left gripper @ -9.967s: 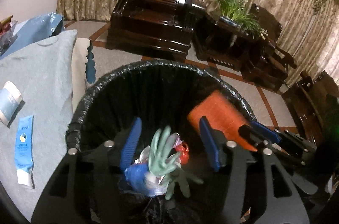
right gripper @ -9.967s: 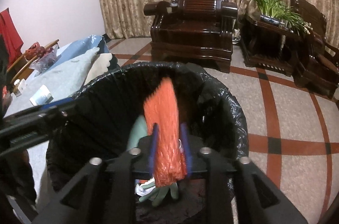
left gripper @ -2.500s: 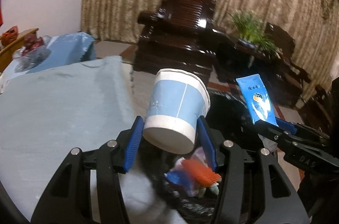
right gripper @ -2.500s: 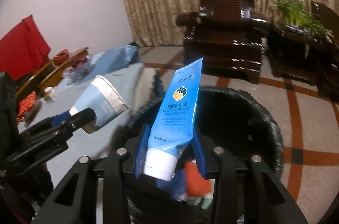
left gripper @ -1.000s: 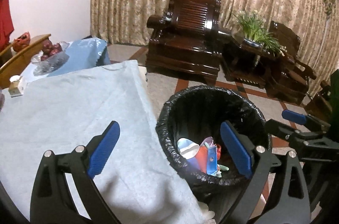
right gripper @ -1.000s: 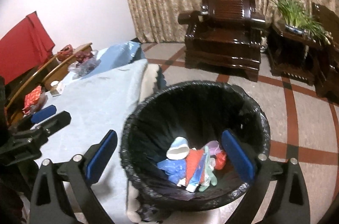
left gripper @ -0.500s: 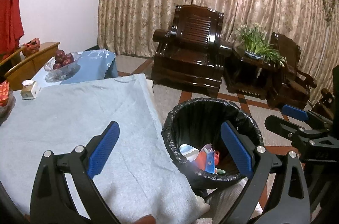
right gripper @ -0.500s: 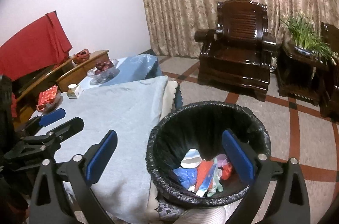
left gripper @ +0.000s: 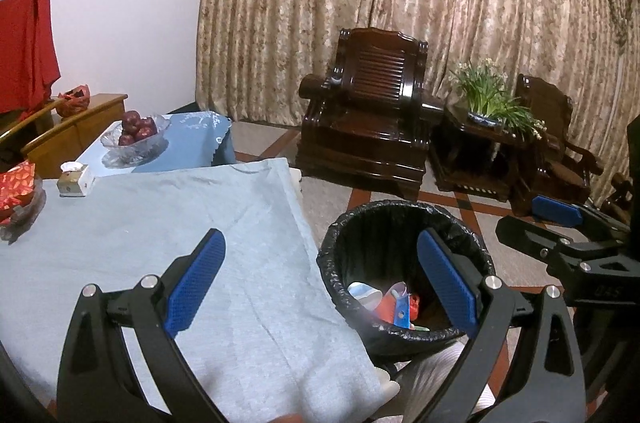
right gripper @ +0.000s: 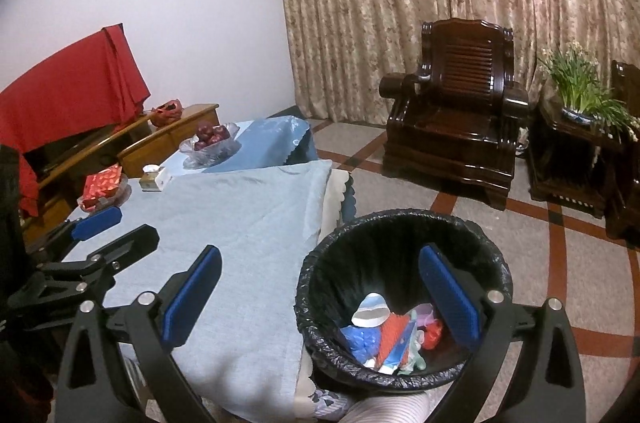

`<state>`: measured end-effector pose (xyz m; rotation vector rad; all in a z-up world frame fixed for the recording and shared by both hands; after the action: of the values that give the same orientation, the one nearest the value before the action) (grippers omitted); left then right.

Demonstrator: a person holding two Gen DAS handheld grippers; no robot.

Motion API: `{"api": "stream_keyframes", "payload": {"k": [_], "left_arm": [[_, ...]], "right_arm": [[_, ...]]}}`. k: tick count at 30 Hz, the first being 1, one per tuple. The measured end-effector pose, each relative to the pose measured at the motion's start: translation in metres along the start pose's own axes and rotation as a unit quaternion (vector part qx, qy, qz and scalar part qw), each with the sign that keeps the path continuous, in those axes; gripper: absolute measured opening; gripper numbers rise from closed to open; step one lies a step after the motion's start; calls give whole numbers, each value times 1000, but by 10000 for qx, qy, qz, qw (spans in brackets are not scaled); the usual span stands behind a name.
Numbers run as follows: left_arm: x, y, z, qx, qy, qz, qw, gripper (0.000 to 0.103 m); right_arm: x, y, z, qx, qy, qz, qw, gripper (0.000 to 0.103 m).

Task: Collect trash

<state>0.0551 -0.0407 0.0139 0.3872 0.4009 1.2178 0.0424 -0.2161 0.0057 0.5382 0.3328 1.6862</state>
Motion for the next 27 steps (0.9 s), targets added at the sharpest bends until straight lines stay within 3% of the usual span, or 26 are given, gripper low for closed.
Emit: {"api": "stream_keyframes", "payload": {"k": [27], "left_arm": [[-1, 9, -1, -102, 5, 15, 9999, 94]], "right_arm": [[6, 4, -1, -37, 54, -16, 10000, 97]]}}
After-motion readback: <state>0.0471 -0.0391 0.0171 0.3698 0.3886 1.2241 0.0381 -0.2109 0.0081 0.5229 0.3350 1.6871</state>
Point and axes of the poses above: each gripper's, at about its wrist camera, not at the fingertips, and y roughly against the way its jaws point, x to its left, z to its top, the point moved 1 cm from there along -y, roughly the way its jaws point, and after that the axes turned 1 degree about x, right-handed, at the moved point
